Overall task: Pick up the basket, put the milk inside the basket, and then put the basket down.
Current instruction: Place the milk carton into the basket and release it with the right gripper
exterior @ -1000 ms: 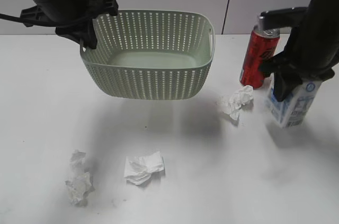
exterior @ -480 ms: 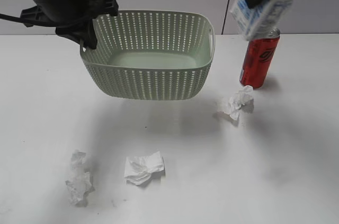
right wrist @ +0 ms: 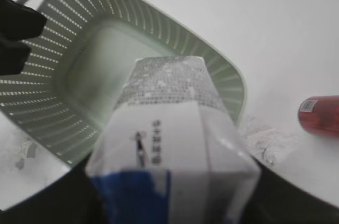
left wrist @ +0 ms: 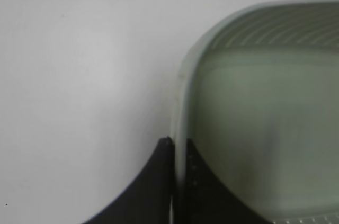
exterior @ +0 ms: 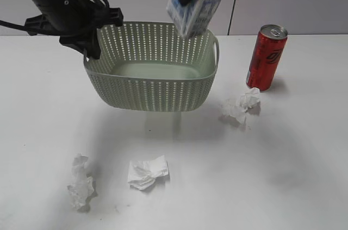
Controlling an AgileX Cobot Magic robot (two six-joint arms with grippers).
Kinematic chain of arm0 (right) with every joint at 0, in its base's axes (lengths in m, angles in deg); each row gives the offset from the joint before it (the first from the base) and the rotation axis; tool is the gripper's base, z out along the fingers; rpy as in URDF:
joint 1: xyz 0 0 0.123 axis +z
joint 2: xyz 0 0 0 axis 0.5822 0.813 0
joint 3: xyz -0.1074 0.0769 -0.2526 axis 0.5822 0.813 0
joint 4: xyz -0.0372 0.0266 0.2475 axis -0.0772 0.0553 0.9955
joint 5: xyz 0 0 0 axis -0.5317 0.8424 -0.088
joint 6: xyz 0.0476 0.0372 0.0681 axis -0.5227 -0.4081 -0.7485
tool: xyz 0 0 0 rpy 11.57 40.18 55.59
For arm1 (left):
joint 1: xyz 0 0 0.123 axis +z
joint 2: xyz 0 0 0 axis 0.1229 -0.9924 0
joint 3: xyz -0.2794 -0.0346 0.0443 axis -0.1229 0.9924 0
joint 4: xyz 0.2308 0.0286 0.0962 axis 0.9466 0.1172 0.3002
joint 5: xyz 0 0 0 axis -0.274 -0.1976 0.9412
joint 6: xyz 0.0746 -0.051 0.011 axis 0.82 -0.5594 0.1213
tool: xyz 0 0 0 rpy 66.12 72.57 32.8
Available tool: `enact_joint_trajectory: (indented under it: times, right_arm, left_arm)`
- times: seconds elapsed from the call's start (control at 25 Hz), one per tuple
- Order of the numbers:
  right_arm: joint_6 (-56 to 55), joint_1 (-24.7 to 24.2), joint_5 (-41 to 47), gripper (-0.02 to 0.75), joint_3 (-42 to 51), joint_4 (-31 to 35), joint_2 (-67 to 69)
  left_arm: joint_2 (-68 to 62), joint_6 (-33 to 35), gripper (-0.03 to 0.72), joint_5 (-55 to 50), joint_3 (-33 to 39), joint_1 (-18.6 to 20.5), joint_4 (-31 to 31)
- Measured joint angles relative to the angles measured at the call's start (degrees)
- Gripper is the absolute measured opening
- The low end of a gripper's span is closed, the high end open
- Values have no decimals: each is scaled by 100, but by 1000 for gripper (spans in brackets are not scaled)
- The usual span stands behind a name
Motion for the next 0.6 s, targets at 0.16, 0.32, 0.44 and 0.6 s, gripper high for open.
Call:
enact_joint_trajectory:
  times: [0.16,0.32,0.44,0.6]
  right_arm:
    - [-6,9,10,317,0,0,756]
    - [-11,9,4,317,0,0,1204]
    - [-11,9,-60,319,0,20,1417]
    - [-16,9,-302,412,-39,170,1485]
  left_arm:
    - [-7,0,-15,5,0,0,0]
    - [-21,0,-15,16,0,0,-12]
    - [-21,0,-15,33,0,0,-18]
    - [-23,6,-15,61,0,0,0]
